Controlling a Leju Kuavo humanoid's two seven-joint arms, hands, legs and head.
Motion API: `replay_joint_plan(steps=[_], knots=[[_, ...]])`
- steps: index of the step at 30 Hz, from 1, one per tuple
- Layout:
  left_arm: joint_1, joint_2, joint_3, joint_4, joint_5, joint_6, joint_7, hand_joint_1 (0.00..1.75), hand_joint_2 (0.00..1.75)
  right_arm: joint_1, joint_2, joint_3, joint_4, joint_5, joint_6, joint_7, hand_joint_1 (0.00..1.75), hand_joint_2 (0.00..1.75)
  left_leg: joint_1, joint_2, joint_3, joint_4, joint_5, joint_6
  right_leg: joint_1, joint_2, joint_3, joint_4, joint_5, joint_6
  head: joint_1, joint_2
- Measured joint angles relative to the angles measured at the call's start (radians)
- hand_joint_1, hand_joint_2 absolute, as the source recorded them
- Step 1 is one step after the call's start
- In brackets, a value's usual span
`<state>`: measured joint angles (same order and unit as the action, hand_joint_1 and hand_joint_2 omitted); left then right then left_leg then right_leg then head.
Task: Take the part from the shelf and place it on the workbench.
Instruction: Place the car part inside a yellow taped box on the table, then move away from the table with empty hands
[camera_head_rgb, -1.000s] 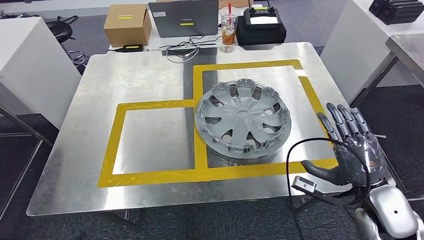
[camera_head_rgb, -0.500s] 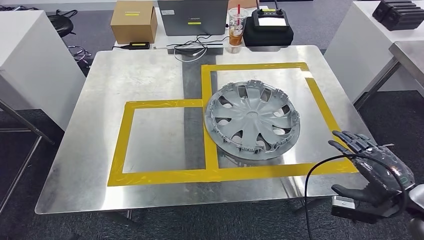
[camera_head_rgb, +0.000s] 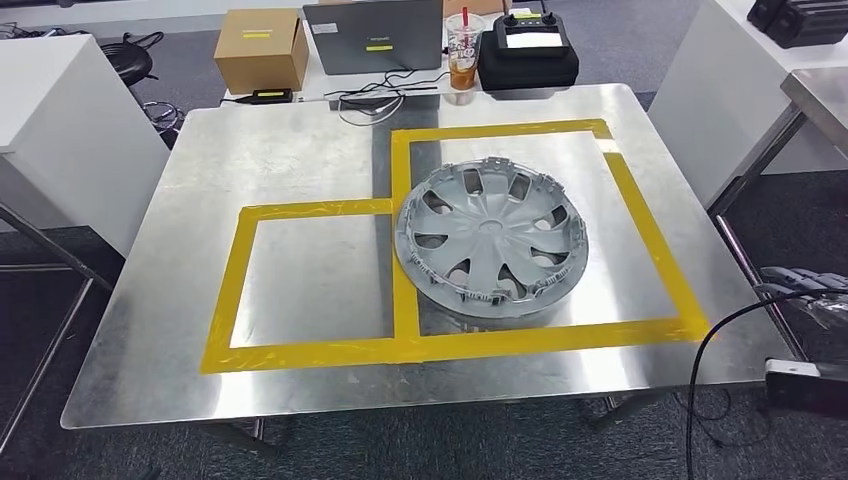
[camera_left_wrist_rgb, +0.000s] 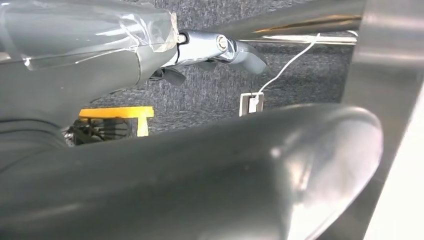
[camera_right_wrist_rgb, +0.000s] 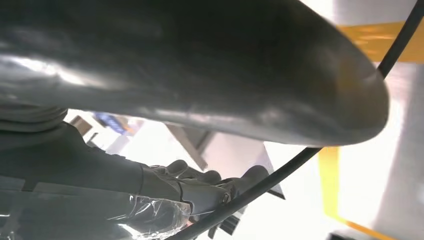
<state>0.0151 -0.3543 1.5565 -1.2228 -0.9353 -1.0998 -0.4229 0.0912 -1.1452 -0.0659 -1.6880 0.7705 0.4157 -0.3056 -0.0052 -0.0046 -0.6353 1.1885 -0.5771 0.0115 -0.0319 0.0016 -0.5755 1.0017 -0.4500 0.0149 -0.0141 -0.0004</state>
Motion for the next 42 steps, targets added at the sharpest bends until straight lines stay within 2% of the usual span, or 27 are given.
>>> replay_joint_plan(steps=[1, 2, 3, 4, 6, 8, 10, 12, 13, 15, 17, 18, 19, 20, 21, 22, 23, 25, 27, 28, 31, 32, 33, 34, 37, 39, 42], knots=[[0.000, 0.000, 0.000, 0.000, -0.002, 0.001, 0.000, 0.00, 0.00, 0.008, -0.009, -0.010, 0.001, 0.000, 0.004, 0.005, 0.00, 0.00, 0.001, 0.001, -0.032, 0.067, -0.025, -0.002, 0.002, 0.000, -0.001, 0.000, 0.000, 0.000, 0.000, 0.000], [-0.001, -0.001, 0.000, 0.001, -0.004, 0.002, 0.000, 0.00, 0.00, 0.015, -0.016, -0.018, 0.001, 0.000, 0.007, 0.007, 0.00, 0.00, 0.002, 0.001, -0.053, 0.109, -0.034, -0.001, 0.004, 0.000, 0.000, 0.000, 0.000, -0.001, 0.000, 0.000], [-0.001, -0.001, 0.000, 0.002, -0.005, 0.002, 0.000, 0.00, 0.00, 0.021, -0.022, -0.024, 0.002, 0.000, 0.008, 0.008, 0.00, 0.00, 0.002, 0.001, -0.055, 0.110, -0.022, 0.003, 0.008, 0.001, 0.001, 0.000, 0.000, -0.001, 0.000, 0.000], [-0.001, -0.001, 0.000, 0.003, -0.006, 0.002, 0.000, 0.00, 0.00, 0.026, -0.028, -0.030, 0.002, 0.000, 0.009, 0.009, 0.00, 0.00, 0.000, 0.002, -0.037, 0.070, 0.007, 0.011, 0.012, 0.002, 0.002, 0.000, 0.000, -0.001, 0.000, 0.000], [-0.001, 0.001, 0.000, 0.003, -0.007, 0.003, 0.000, 0.00, 0.00, 0.033, -0.037, -0.040, 0.002, -0.001, 0.010, 0.010, 0.00, 0.00, -0.012, 0.003, 0.033, -0.076, 0.076, 0.041, 0.017, 0.004, 0.005, -0.001, 0.000, -0.001, 0.001, 0.000], [-0.003, 0.003, 0.000, 0.002, -0.010, 0.004, -0.003, 0.00, 0.00, 0.039, -0.043, -0.050, 0.004, -0.011, 0.023, 0.014, 0.00, 0.00, -0.025, 0.011, 0.077, -0.168, 0.105, 0.066, 0.018, 0.004, 0.004, -0.003, 0.001, 0.001, 0.001, 0.000], [-0.005, 0.003, -0.001, 0.002, -0.019, 0.007, -0.009, 0.00, 0.00, 0.063, -0.048, -0.064, 0.005, -0.020, 0.048, 0.031, 0.00, 0.00, -0.032, 0.015, 0.082, -0.186, 0.107, 0.072, 0.017, 0.001, 0.004, -0.007, 0.004, 0.006, 0.000, 0.000], [-0.007, 0.002, 0.000, 0.002, -0.032, 0.010, -0.019, 0.00, 0.00, 0.099, -0.055, -0.098, 0.008, -0.014, 0.072, 0.062, 0.00, 0.00, -0.027, 0.014, 0.091, -0.208, 0.122, 0.073, 0.015, -0.002, -0.002, 0.004, -0.002, 0.010, 0.000, 0.000], [-0.009, 0.001, 0.000, 0.003, -0.039, 0.011, -0.024, 0.00, 0.00, 0.116, -0.056, -0.124, 0.009, -0.002, 0.076, 0.082, 0.00, 0.00, -0.024, 0.014, 0.095, -0.220, 0.130, 0.073, 0.015, -0.002, -0.014, 0.027, -0.016, 0.010, 0.000, 0.000], [-0.012, -0.003, 0.001, 0.005, -0.050, 0.015, -0.030, 0.00, 0.00, 0.142, -0.035, -0.179, 0.015, 0.062, 0.036, 0.123, 0.00, 0.00, -0.020, 0.014, 0.098, -0.231, 0.139, 0.073, 0.012, -0.001, -0.066, 0.136, -0.068, 0.009, 0.001, 0.000], [-0.013, -0.006, 0.001, 0.011, -0.052, 0.026, -0.032, 0.00, 0.00, 0.134, 0.033, -0.216, 0.022, 0.177, -0.117, 0.150, 0.00, 0.00, -0.019, 0.015, 0.095, -0.230, 0.139, 0.071, 0.005, -0.001, -0.119, 0.247, -0.108, 0.018, 0.002, 0.000], [-0.014, -0.008, 0.001, 0.016, -0.053, 0.034, -0.032, 0.00, 0.00, 0.119, 0.085, -0.229, 0.026, 0.233, -0.225, 0.153, 0.00, 0.00, -0.019, 0.016, 0.095, -0.230, 0.139, 0.069, 0.001, -0.001, -0.124, 0.258, -0.107, 0.027, 0.002, 0.000], [-0.014, -0.009, 0.001, 0.021, -0.057, 0.040, -0.034, 0.00, 0.00, 0.102, 0.146, -0.240, 0.027, 0.271, -0.335, 0.148, 0.00, 0.00, -0.017, 0.017, 0.096, -0.228, 0.138, 0.066, -0.004, -0.002, -0.105, 0.224, -0.089, 0.039, 0.002, 0.000], [-0.016, -0.011, 0.001, 0.026, -0.064, 0.046, -0.037, 0.00, 0.00, 0.088, 0.210, -0.251, 0.025, 0.286, -0.432, 0.138, 0.00, 0.00, -0.015, 0.017, 0.096, -0.225, 0.135, 0.061, -0.009, -0.002, -0.068, 0.155, -0.061, 0.052, 0.003, 0.000], [-0.017, -0.012, 0.000, 0.030, -0.072, 0.052, -0.042, 0.00, 0.00, 0.079, 0.279, -0.261, 0.019, 0.285, -0.512, 0.124, 0.00, 0.00, -0.014, 0.017, 0.096, -0.219, 0.131, 0.054, -0.011, -0.003, -0.031, 0.087, -0.039, 0.059, 0.003, 0.000], [-0.018, -0.012, -0.001, 0.033, -0.080, 0.056, -0.046, 0.00, 0.00, 0.076, 0.343, -0.269, 0.008, 0.276, -0.569, 0.111, 0.00, 0.00, -0.013, 0.016, 0.094, -0.210, 0.126, 0.047, -0.012, -0.002, -0.001, 0.030, -0.022, 0.058, 0.004, 0.000], [-0.019, -0.013, -0.001, 0.036, -0.085, 0.060, -0.050, 0.00, 0.00, 0.077, 0.401, -0.276, -0.006, 0.265, -0.603, 0.100, 0.00, 0.00, -0.014, 0.015, 0.091, -0.202, 0.122, 0.039, -0.010, -0.001, 0.015, 0.001, -0.014, 0.050, 0.004, 0.000], [-0.020, -0.013, -0.001, 0.040, -0.091, 0.062, -0.054, 0.00, 0.00, 0.081, 0.494, -0.290, -0.034, 0.238, -0.628, 0.077, 0.00, 0.00, -0.015, 0.013, 0.085, -0.191, 0.117, 0.028, -0.004, -0.001, 0.016, -0.002, -0.014, 0.027, 0.003, 0.000], [-0.022, -0.011, -0.001, 0.042, -0.098, 0.062, -0.056, 0.00, 0.00, 0.080, 0.571, -0.311, -0.063, 0.157, -0.621, 0.024, 0.00, 0.00, -0.011, 0.012, 0.079, -0.180, 0.108, 0.018, -0.005, -0.001, 0.014, 0.003, -0.014, 0.013, 0.001, 0.000], [-0.023, -0.010, -0.001, 0.042, -0.103, 0.062, -0.058, 0.00, 0.00, 0.079, 0.612, -0.324, -0.082, 0.089, -0.606, -0.015, 0.00, 0.00, -0.007, 0.011, 0.069, -0.155, 0.090, 0.011, -0.006, -0.001, 0.014, 0.002, -0.013, 0.007, 0.000, 0.000], [-0.026, -0.009, -0.001, 0.042, -0.114, 0.054, -0.064, 0.00, 0.00, 0.078, 0.749, -0.357, -0.157, -0.126, -0.538, -0.129, 0.00, 0.00, 0.002, 0.009, -0.011, 0.022, -0.003, -0.007, -0.003, -0.001, 0.013, 0.001, -0.013, -0.005, 0.000, 0.000], [-0.027, -0.009, -0.001, 0.042, -0.117, 0.050, -0.067, 0.00, 0.00, 0.078, 0.795, -0.361, -0.185, -0.177, -0.518, -0.158, 0.00, 0.00, 0.004, 0.009, -0.038, 0.077, -0.022, -0.009, -0.001, 0.000, 0.012, 0.002, -0.013, -0.006, 0.000, 0.000], [-0.027, -0.008, -0.001, 0.041, -0.119, 0.046, -0.069, 0.00, 0.00, 0.079, 0.838, -0.363, -0.212, -0.216, -0.499, -0.184, 0.00, 0.00, 0.005, 0.009, -0.050, 0.101, -0.022, -0.008, 0.002, 0.000, 0.012, 0.002, -0.013, -0.006, -0.001, 0.000], [-0.027, -0.008, 0.000, 0.041, -0.121, 0.042, -0.071, 0.00, 0.00, 0.081, 0.878, -0.364, -0.240, -0.245, -0.482, -0.207, 0.00, 0.00, 0.005, 0.009, -0.043, 0.086, -0.004, -0.005, 0.004, 0.001, 0.013, 0.002, -0.013, -0.006, -0.001, 0.000], [-0.027, -0.005, 0.000, 0.034, -0.125, 0.034, -0.075, 0.00, 0.00, 0.085, 0.962, -0.358, -0.305, -0.275, -0.458, -0.248, 0.00, 0.00, -0.002, 0.009, 0.053, -0.115, 0.091, 0.020, 0.012, 0.003, 0.017, 0.001, -0.013, -0.006, 0.000, 0.000], [-0.028, -0.003, -0.001, 0.029, -0.127, 0.030, -0.078, 0.00, 0.00, 0.089, 0.998, -0.354, -0.331, -0.276, -0.456, -0.256, 0.00, 0.00, -0.010, 0.012, 0.083, -0.181, 0.106, 0.032, 0.012, 0.002, 0.015, 0.000, -0.013, -0.004, 0.000, 0.000], [-0.027, 0.000, 0.000, 0.024, -0.129, 0.028, -0.081, 0.00, 0.00, 0.093, 1.028, -0.351, -0.357, -0.277, -0.456, -0.259, 0.00, 0.00, -0.011, 0.014, 0.087, -0.197, 0.114, 0.036, 0.013, -0.001, 0.013, 0.000, -0.013, 0.004, 0.001, 0.000]])
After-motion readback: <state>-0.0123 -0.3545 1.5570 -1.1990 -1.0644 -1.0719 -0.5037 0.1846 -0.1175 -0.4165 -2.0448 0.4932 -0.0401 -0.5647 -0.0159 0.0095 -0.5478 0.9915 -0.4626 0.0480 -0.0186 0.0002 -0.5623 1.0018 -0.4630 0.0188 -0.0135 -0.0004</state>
